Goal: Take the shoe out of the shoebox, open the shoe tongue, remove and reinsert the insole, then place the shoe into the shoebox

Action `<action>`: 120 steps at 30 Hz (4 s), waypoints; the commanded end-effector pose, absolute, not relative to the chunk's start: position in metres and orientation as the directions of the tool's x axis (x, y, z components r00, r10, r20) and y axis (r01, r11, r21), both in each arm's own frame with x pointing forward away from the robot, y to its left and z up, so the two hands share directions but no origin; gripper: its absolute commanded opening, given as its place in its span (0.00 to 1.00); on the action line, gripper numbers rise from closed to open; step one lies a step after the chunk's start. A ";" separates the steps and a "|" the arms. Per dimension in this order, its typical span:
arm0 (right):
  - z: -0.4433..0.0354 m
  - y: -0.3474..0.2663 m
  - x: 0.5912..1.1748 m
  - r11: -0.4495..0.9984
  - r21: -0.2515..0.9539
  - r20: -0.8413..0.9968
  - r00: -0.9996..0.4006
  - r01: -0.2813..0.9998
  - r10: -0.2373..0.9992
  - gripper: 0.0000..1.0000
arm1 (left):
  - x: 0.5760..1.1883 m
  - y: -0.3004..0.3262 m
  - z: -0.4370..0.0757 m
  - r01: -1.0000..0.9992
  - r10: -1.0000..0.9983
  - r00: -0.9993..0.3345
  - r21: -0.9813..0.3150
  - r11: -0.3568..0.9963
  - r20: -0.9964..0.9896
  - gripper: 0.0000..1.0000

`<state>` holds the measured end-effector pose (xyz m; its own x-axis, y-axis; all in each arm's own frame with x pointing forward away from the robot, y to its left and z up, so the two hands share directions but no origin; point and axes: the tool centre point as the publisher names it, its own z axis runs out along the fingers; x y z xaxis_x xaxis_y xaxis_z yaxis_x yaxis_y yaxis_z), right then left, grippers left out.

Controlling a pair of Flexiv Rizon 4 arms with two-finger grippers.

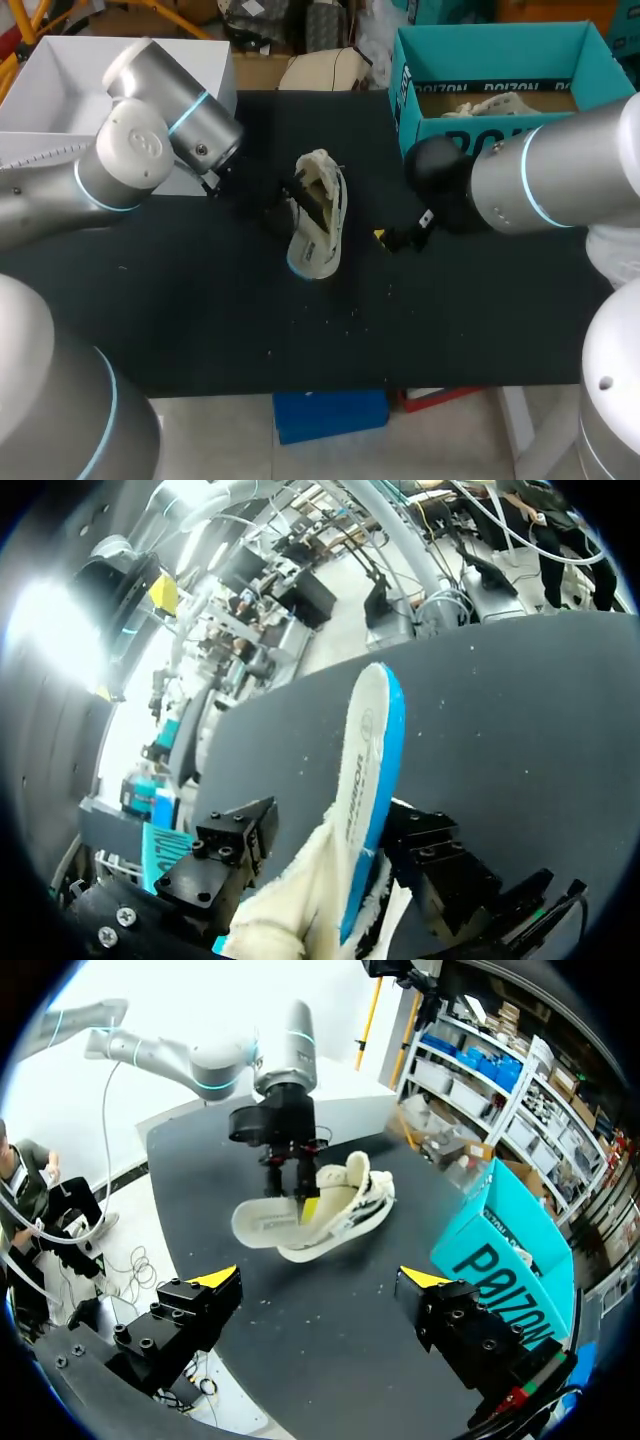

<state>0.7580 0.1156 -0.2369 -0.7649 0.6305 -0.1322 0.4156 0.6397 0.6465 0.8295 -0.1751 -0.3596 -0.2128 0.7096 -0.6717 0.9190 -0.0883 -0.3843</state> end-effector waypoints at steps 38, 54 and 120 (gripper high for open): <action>-0.236 0.116 0.758 0.641 0.645 -0.132 -0.765 0.417 0.630 1.00 | 0.832 -0.156 -0.357 0.932 0.711 -0.214 -0.358 -0.057 -0.670 0.00; -0.236 0.116 0.758 0.641 0.645 -0.132 -0.765 0.417 0.630 1.00 | 0.866 -0.161 -0.370 0.941 0.714 -0.243 -0.339 0.009 -0.657 0.00; -0.236 0.116 0.758 0.641 0.645 -0.132 -0.765 0.417 0.630 1.00 | 0.878 -0.153 -0.331 0.985 0.828 -0.156 -0.019 0.173 -0.538 0.00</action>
